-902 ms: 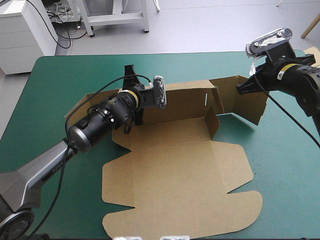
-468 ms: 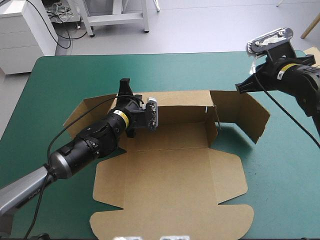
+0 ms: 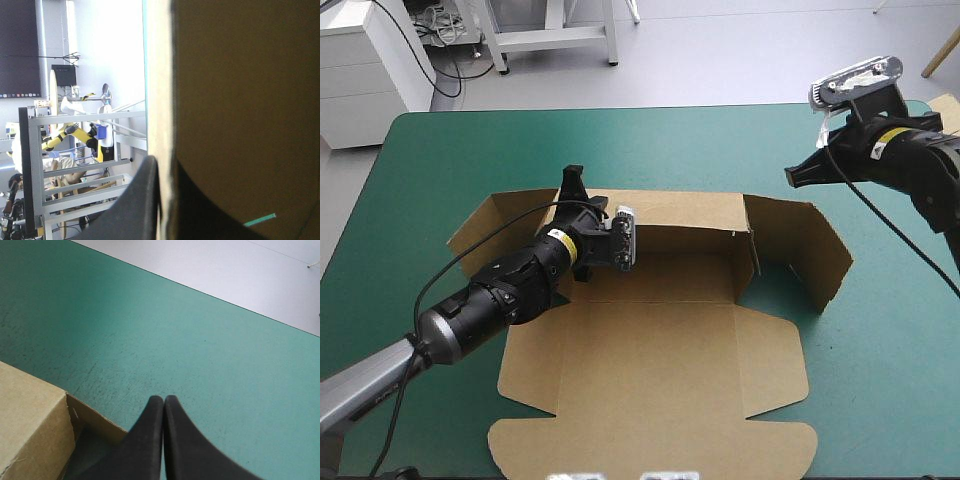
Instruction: Fold the box
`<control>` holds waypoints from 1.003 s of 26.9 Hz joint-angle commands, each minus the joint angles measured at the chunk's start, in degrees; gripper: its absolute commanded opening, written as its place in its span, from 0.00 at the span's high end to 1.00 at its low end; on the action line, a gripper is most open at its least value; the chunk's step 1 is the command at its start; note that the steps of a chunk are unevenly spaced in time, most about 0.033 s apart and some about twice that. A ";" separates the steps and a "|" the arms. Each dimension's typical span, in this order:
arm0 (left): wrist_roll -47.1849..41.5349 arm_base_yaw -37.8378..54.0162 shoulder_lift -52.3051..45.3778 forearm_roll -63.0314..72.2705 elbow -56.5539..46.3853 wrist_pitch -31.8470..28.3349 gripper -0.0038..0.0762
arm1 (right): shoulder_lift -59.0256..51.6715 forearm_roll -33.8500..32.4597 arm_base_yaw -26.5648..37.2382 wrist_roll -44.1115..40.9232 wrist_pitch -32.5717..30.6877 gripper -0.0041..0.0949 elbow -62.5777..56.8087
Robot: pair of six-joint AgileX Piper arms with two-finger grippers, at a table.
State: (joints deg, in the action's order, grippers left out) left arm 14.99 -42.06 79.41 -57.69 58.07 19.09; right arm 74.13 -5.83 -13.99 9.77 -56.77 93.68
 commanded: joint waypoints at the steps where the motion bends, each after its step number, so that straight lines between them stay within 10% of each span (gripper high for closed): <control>1: -0.61 -0.41 0.23 1.83 1.20 -1.77 0.96 | -1.74 0.26 0.48 -0.01 4.04 0.97 2.31; 6: -0.61 -0.41 1.59 1.83 1.20 -0.94 0.96 | -1.74 -0.31 0.48 -0.72 3.77 0.77 4.24; 14: -2.14 -0.41 1.68 1.69 1.20 -0.94 0.96 | -1.32 -8.65 0.48 -7.83 4.66 0.14 5.89; 22: -3.21 -0.41 1.68 1.55 1.20 -0.83 0.96 | 2.92 -10.98 0.94 -13.05 8.12 0.14 5.89; 27: -3.21 -0.41 1.68 1.42 1.20 -0.83 0.96 | 11.36 4.09 7.81 -7.45 7.68 0.14 11.29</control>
State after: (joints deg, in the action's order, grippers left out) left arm 12.66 -41.95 81.45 -58.37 58.70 19.33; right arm 84.65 -7.01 -8.55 -1.02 -52.31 100.86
